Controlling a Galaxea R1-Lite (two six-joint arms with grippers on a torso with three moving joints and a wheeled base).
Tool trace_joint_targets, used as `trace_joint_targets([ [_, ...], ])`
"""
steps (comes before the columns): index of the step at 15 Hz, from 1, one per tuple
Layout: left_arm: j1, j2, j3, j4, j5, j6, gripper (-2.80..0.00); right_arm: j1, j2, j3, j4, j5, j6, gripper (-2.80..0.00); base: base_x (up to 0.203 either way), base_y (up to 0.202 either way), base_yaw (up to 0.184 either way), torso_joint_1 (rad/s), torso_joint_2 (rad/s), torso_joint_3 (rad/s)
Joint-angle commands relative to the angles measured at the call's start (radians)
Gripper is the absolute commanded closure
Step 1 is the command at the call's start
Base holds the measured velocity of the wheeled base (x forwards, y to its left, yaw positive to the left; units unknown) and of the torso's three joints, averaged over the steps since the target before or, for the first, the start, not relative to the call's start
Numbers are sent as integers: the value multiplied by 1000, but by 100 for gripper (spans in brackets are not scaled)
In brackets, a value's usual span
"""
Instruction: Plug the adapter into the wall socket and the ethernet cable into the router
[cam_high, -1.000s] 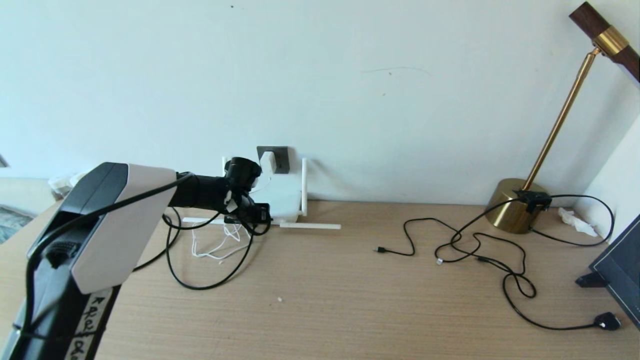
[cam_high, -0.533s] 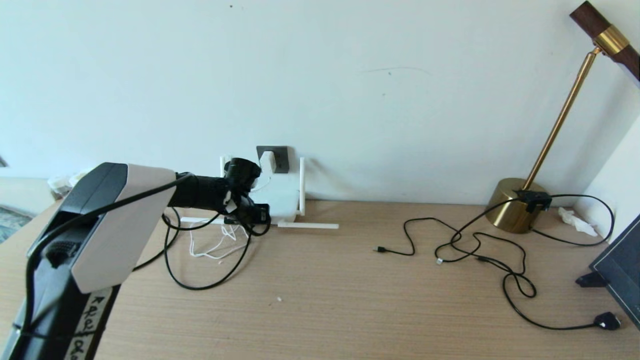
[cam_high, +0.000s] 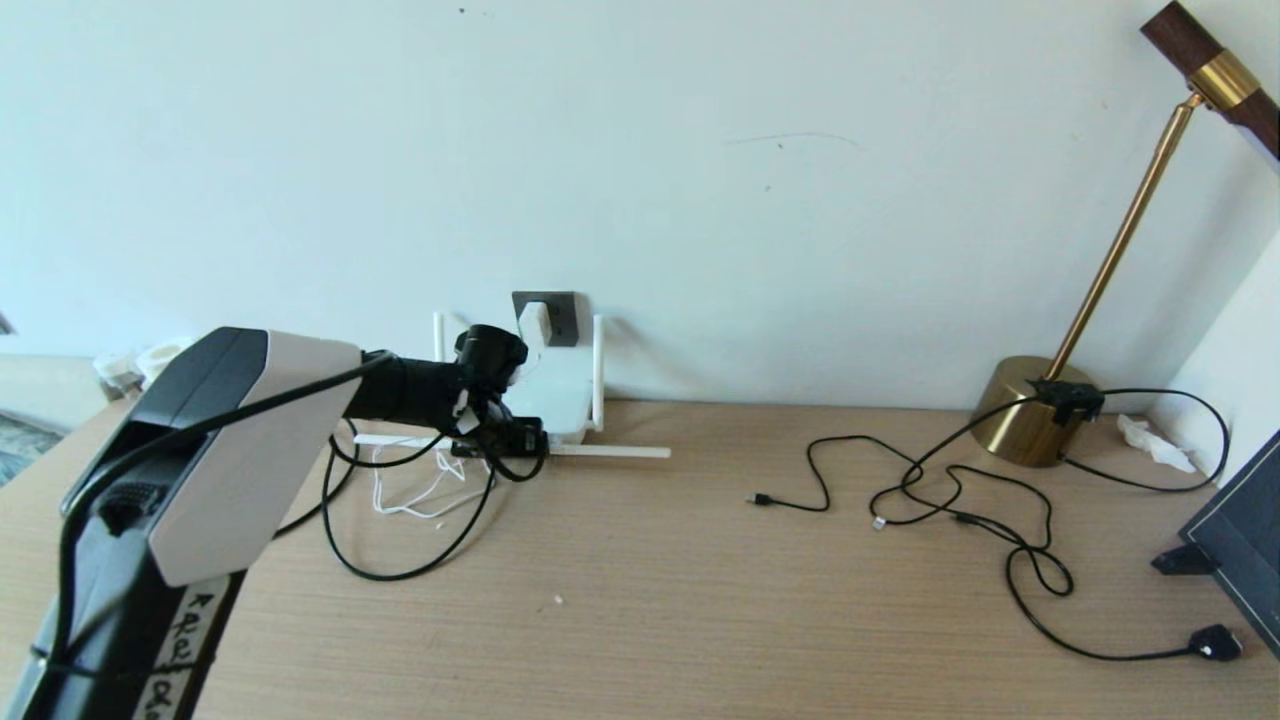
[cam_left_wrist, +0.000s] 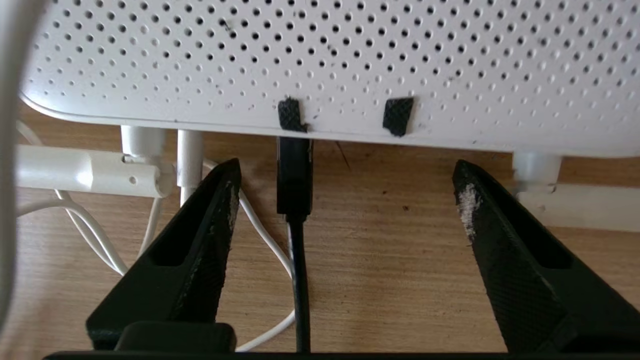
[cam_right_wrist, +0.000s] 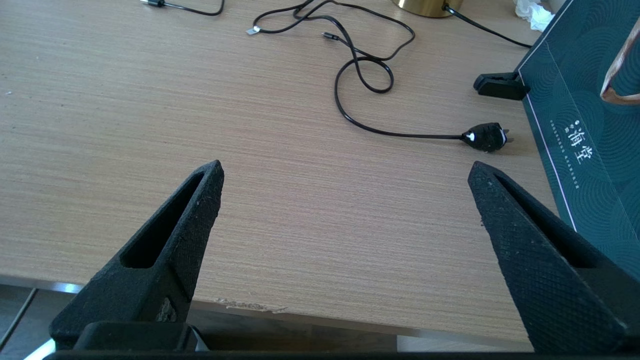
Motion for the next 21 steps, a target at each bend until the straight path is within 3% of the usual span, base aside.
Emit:
trace_joint_targets([
  [1,-9,-21,29,2,1,-2,-280,0,1,0,2,0,-1,-280,0,0,0,0,0,0],
  [4,-24,-70,98,-5,1,-20,-280,0,1,0,2,0,-1,-280,0,0,0,0,0,0],
  [8,-45,-165,285,-112,15,-24,-280,0,1,0,2,0,-1,-280,0,0,0,0,0,0],
  [14,-101,-427,543,-176,36,-27,-280,0,1,0,2,0,-1,-280,0,0,0,0,0,0],
  [19,-195,-671,696,-177,98,-52,-280,0,1,0,2,0,-1,-280,0,0,0,0,0,0],
  [20,-216,-715,731,-177,111,-64,0,0,1,0,2,0,-1,-280,0,0,0,0,0,0],
  [21,-239,-765,774,-177,128,-81,0,0,1,0,2,0,-1,-280,0,0,0,0,0,0],
])
